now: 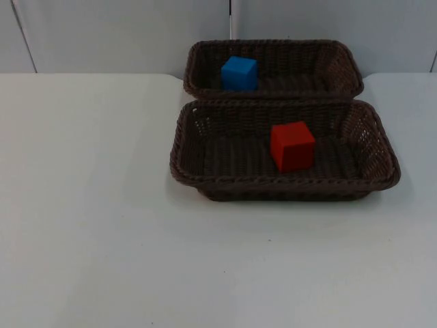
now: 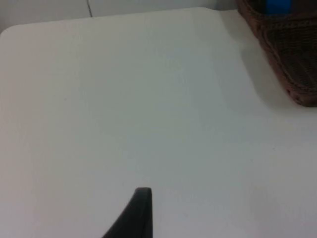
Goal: Pick up one cube with the left hand and place it into the upper basket. Pick up one cube with the right hand and place it into the lower basket.
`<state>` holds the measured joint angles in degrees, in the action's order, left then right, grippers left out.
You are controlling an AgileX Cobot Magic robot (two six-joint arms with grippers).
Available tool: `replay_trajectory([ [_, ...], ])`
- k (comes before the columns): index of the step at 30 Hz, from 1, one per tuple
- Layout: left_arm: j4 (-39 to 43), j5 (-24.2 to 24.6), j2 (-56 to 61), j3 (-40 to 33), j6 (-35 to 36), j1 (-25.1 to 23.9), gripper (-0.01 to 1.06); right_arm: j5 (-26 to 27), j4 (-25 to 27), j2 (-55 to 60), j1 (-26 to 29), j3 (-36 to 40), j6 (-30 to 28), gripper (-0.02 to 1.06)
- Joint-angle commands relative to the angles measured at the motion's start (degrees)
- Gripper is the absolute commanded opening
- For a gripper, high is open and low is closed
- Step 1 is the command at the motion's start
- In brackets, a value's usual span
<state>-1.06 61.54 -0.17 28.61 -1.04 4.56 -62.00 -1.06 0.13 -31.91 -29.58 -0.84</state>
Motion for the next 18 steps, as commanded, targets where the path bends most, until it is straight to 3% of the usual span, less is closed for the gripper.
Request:
replay_trajectory([
  [1,0.42,0.02,0.17,-0.33,-0.19,-1.58,1.05,0.24,-0.02,-0.13,-0.12,0.01,-0.03,1.05],
  [9,0.42,0.02,0.17,-0.33,-0.19,-7.95,1.05,0.24,-0.02,-0.13,-0.12,0.01,-0.03,1.05],
  [18,0.42,0.02,0.17,-0.33,-0.19,-7.98,1.05,0.24,-0.02,-0.13,-0.12,0.01,-0.03,1.05],
])
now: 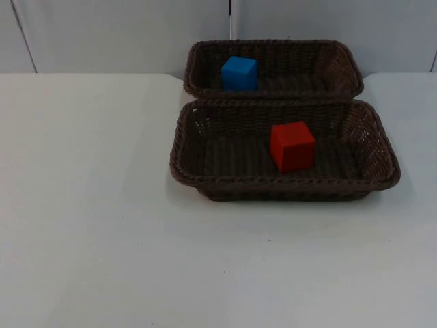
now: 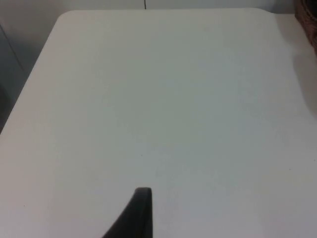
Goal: Pick up one cube with the left hand and place it into the upper basket. Pick up one cube with the right hand and place it into the lower basket.
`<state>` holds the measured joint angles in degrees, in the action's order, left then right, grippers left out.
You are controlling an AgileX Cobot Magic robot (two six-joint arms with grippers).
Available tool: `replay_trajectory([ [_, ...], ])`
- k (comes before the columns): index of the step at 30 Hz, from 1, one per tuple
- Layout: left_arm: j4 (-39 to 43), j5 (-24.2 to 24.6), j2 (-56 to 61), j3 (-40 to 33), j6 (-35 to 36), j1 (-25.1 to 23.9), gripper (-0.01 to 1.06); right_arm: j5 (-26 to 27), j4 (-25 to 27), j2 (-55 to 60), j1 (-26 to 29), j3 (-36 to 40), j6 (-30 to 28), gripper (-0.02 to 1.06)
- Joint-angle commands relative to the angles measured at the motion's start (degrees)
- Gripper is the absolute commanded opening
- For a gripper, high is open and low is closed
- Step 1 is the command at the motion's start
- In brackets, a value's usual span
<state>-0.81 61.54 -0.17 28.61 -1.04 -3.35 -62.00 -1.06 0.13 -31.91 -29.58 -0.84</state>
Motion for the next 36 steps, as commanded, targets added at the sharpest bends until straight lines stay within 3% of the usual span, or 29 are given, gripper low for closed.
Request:
replay_trajectory([
  [1,0.17,0.02,0.17,-0.33,-0.19,-0.08,1.05,0.24,-0.02,-0.13,-0.12,0.01,-0.03,1.05],
  [9,0.17,0.02,0.17,-0.33,-0.19,-0.08,1.05,0.24,-0.02,-0.13,0.92,0.01,-0.03,1.05],
  [36,0.17,0.02,0.17,-0.33,-0.19,-0.08,1.05,0.24,-0.02,-0.13,29.49,0.01,-0.03,1.05],
])
